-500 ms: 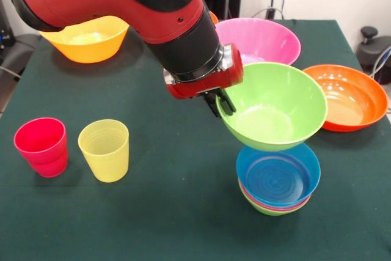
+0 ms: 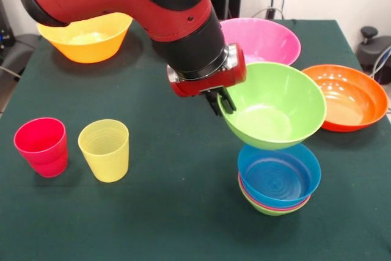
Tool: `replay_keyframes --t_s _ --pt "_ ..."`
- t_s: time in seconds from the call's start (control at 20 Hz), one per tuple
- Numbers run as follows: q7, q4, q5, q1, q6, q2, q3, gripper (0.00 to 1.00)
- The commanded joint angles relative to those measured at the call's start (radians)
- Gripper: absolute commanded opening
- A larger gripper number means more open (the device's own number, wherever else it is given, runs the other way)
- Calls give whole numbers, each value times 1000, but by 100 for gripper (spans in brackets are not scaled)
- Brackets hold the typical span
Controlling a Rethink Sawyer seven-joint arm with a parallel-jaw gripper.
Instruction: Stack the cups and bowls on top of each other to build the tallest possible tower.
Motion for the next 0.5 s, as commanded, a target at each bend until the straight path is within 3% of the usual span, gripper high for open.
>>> replay_keyframes --t_s 0.05,0.5 --pt "27 -69 -41 52 33 10 -51 0" --pt "30 -114 -30 66 44 35 -44 0"
